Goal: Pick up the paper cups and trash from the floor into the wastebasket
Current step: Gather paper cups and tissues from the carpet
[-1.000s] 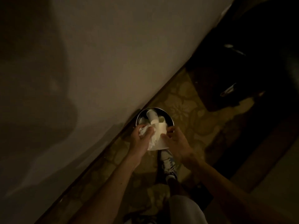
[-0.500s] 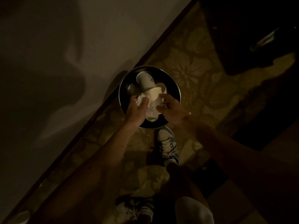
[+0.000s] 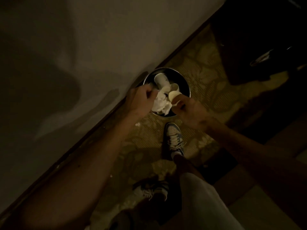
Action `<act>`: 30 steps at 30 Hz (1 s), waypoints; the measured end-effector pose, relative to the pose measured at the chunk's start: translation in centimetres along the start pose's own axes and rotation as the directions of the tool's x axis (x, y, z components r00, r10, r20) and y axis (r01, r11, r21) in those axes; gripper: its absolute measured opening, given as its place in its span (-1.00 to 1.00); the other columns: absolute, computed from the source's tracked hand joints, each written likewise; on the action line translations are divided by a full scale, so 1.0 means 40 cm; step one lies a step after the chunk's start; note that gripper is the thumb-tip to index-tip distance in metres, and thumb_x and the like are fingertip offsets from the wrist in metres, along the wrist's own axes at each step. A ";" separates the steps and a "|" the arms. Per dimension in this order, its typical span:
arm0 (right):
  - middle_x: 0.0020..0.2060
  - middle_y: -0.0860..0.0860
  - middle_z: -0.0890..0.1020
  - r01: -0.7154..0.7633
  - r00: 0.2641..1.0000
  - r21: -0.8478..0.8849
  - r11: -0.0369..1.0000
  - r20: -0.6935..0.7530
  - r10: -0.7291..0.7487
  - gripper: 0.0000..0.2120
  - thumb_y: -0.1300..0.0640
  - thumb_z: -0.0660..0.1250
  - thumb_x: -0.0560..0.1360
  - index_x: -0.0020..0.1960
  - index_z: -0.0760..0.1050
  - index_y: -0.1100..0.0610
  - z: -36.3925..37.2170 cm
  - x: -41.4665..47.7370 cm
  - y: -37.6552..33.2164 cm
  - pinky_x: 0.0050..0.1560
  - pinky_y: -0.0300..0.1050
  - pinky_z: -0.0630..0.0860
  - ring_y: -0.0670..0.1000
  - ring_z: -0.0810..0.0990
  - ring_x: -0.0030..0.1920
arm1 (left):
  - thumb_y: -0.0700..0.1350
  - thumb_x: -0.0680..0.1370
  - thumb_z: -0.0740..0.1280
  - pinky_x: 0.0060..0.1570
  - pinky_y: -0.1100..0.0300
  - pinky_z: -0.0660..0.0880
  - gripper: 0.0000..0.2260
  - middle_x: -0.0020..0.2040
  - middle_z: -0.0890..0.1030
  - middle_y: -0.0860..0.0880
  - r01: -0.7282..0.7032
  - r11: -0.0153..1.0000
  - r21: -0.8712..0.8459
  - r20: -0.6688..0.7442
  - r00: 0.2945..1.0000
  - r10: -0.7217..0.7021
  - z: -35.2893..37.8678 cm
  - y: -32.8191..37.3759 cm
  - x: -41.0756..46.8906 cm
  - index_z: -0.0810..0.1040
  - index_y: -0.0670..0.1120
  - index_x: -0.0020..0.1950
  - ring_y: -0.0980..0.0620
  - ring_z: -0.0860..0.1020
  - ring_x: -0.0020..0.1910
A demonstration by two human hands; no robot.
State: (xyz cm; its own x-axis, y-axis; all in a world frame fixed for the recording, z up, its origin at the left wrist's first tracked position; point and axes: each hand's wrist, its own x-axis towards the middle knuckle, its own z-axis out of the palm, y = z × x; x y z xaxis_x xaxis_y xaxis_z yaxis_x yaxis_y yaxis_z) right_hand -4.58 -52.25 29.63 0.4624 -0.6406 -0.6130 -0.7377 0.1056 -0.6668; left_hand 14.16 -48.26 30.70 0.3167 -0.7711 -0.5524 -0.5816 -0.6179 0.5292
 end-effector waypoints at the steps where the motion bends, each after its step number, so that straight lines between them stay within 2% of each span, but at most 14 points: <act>1: -0.12 -0.02 0.61 0.049 0.999 -0.054 0.997 -0.011 -0.049 -0.89 0.07 0.33 0.56 0.08 0.46 0.02 -0.004 -0.058 -0.053 -0.21 -0.17 0.45 0.00 0.61 -0.10 | 0.05 0.61 0.28 -0.22 0.01 0.49 -0.73 -0.25 0.57 -0.07 -0.046 0.998 0.046 -0.040 0.998 0.048 -0.058 0.016 -0.060 0.49 -0.10 -0.18 -0.09 0.56 -0.20; 4: -0.15 -0.04 0.55 0.250 0.967 -0.195 0.948 0.009 -0.253 -0.83 0.02 0.31 0.56 0.09 0.45 0.07 0.004 -0.259 -0.216 -0.27 -0.15 0.42 -0.07 0.53 -0.22 | 0.05 0.60 0.28 -0.38 0.12 0.37 -0.72 -0.39 0.46 0.07 -0.185 0.957 0.222 -0.065 0.977 0.204 -0.248 0.052 -0.281 0.45 -0.04 -0.27 -0.01 0.49 -0.36; 7: -0.08 0.01 0.50 0.494 0.869 -0.323 0.808 0.166 -0.465 -0.76 0.03 0.31 0.57 0.15 0.46 0.16 0.051 -0.470 -0.366 -0.20 -0.09 0.39 0.07 0.55 -0.14 | 0.04 0.58 0.26 -0.46 0.18 0.20 -0.68 -0.43 0.42 0.07 -0.248 0.893 0.376 -0.043 0.958 0.284 -0.444 0.051 -0.562 0.33 0.00 -0.35 0.12 0.38 -0.46; 10: 0.05 0.07 0.53 0.659 0.752 -0.438 0.611 0.369 -0.547 -0.66 -0.06 0.24 0.60 0.27 0.45 0.13 0.148 -0.630 -0.514 -0.13 -0.17 0.28 0.11 0.56 -0.03 | 0.07 0.57 0.23 -0.47 0.20 0.10 -0.67 -0.43 0.36 0.11 -0.187 0.855 0.483 -0.078 0.964 0.255 -0.617 0.009 -0.863 0.25 0.06 -0.36 0.15 0.31 -0.46; 14: 0.19 0.06 0.44 0.799 0.601 -0.450 0.400 0.564 -0.566 -0.64 -0.10 0.11 0.64 0.35 0.34 0.05 0.312 -0.793 -0.700 0.05 0.06 0.47 0.16 0.51 0.14 | 0.09 0.59 0.21 -0.44 0.18 0.14 -0.64 -0.42 0.31 0.11 -0.014 0.876 0.483 -0.220 0.966 0.136 -0.742 -0.110 -1.239 0.19 0.07 -0.35 0.05 0.35 -0.42; 16: 0.24 0.08 0.41 0.862 0.506 -0.396 0.315 0.674 -0.538 -0.65 -0.05 0.09 0.66 0.40 0.31 0.05 0.402 -0.870 -0.779 0.11 0.01 0.44 0.15 0.47 0.21 | 0.15 0.57 0.17 -0.41 0.17 0.30 -0.68 -0.38 0.41 0.09 0.098 0.912 0.399 -0.300 0.953 0.029 -0.750 -0.187 -1.416 0.28 0.06 -0.33 0.01 0.47 -0.37; 18: 0.30 0.10 0.41 0.922 0.387 -0.328 0.205 0.773 -0.503 -0.62 -0.02 0.09 0.67 0.44 0.31 0.09 0.503 -0.945 -0.841 0.16 -0.08 0.35 0.14 0.45 0.26 | 0.18 0.53 0.15 -0.31 0.10 0.50 -0.69 -0.28 0.57 0.03 0.225 0.938 0.265 -0.401 0.910 -0.105 -0.727 -0.266 -1.574 0.49 0.00 -0.23 -0.05 0.58 -0.28; 19: 0.35 0.08 0.39 0.940 0.342 -0.298 0.169 0.811 -0.475 -0.58 -0.04 0.09 0.67 0.47 0.30 0.10 0.554 -0.984 -0.866 0.18 -0.15 0.30 0.11 0.43 0.30 | 0.14 0.53 0.21 -0.30 0.08 0.51 -0.70 -0.26 0.60 -0.02 0.280 0.934 0.222 -0.470 0.870 -0.149 -0.705 -0.312 -1.644 0.54 -0.03 -0.22 -0.07 0.59 -0.26; 21: 0.41 0.03 0.36 0.945 0.319 -0.260 0.198 0.864 -0.389 -0.52 -0.10 0.16 0.64 0.48 0.29 0.09 0.655 -1.055 -0.901 0.19 -0.25 0.27 0.04 0.38 0.35 | 0.04 0.58 0.31 -0.36 0.11 0.45 -0.74 -0.32 0.57 -0.02 0.396 0.917 0.051 -0.556 0.774 -0.304 -0.649 -0.397 -1.772 0.52 -0.07 -0.25 -0.04 0.56 -0.34; 23: 0.33 -0.01 0.38 0.950 0.282 -0.217 0.224 0.904 -0.322 -0.52 -0.10 0.24 0.59 0.44 0.32 0.08 0.746 -1.105 -0.921 0.04 -0.33 0.29 -0.03 0.39 0.26 | 0.05 0.61 0.27 -0.47 0.31 0.33 -0.75 -0.37 0.50 0.09 0.505 0.855 -0.119 -0.533 0.694 -0.484 -0.580 -0.473 -1.875 0.53 -0.04 -0.19 0.16 0.47 -0.43; 24: 0.25 -0.06 0.39 0.958 0.249 -0.188 0.219 0.921 -0.300 -0.54 -0.08 0.27 0.57 0.40 0.34 0.07 0.788 -1.123 -0.928 -0.07 -0.37 0.29 -0.07 0.41 0.18 | 0.06 0.62 0.26 -0.51 0.33 0.30 -0.77 -0.38 0.47 0.13 0.542 0.823 -0.173 -0.533 0.650 -0.541 -0.544 -0.509 -1.917 0.54 0.00 -0.17 0.20 0.44 -0.46; 26: 0.09 -0.14 0.36 0.974 0.179 -0.134 0.183 0.948 -0.261 -0.65 -0.06 0.29 0.56 0.29 0.38 0.03 0.867 -1.150 -0.936 -0.17 -0.32 0.36 -0.09 0.45 0.06 | 0.08 0.63 0.26 -0.49 0.36 0.29 -0.81 -0.36 0.46 0.18 0.566 0.760 -0.319 -0.530 0.558 -0.638 -0.482 -0.566 -1.978 0.52 0.08 -0.15 0.25 0.42 -0.44; 28: 0.01 -0.16 0.32 0.992 0.114 -0.100 0.072 0.966 -0.231 -0.77 -0.07 0.26 0.55 0.14 0.36 0.00 0.946 -1.163 -0.944 -0.17 -0.16 0.43 -0.07 0.44 0.00 | 0.09 0.63 0.25 -0.42 0.36 0.33 -0.83 -0.30 0.48 0.18 0.559 0.684 -0.468 -0.496 0.474 -0.727 -0.432 -0.616 -2.004 0.53 0.10 -0.12 0.23 0.45 -0.38; 30: -0.01 -0.15 0.31 0.997 0.082 -0.082 0.005 0.982 -0.172 -0.80 -0.09 0.23 0.55 0.08 0.33 -0.02 1.032 -1.168 -0.957 -0.09 -0.07 0.47 -0.07 0.41 0.02 | 0.09 0.63 0.25 -0.39 0.30 0.38 -0.82 -0.31 0.46 0.17 0.552 0.604 -0.575 -0.458 0.394 -0.797 -0.387 -0.670 -2.012 0.49 0.10 -0.14 0.21 0.45 -0.37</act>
State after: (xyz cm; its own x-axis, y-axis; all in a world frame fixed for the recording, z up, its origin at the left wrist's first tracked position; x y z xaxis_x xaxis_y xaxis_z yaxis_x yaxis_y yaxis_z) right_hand 22.38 5.04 66.32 0.6473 0.6763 -0.3517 0.4169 -0.7003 -0.5794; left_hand 15.87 27.99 70.95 0.9314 0.1181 -0.3442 0.2549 -0.8869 0.3854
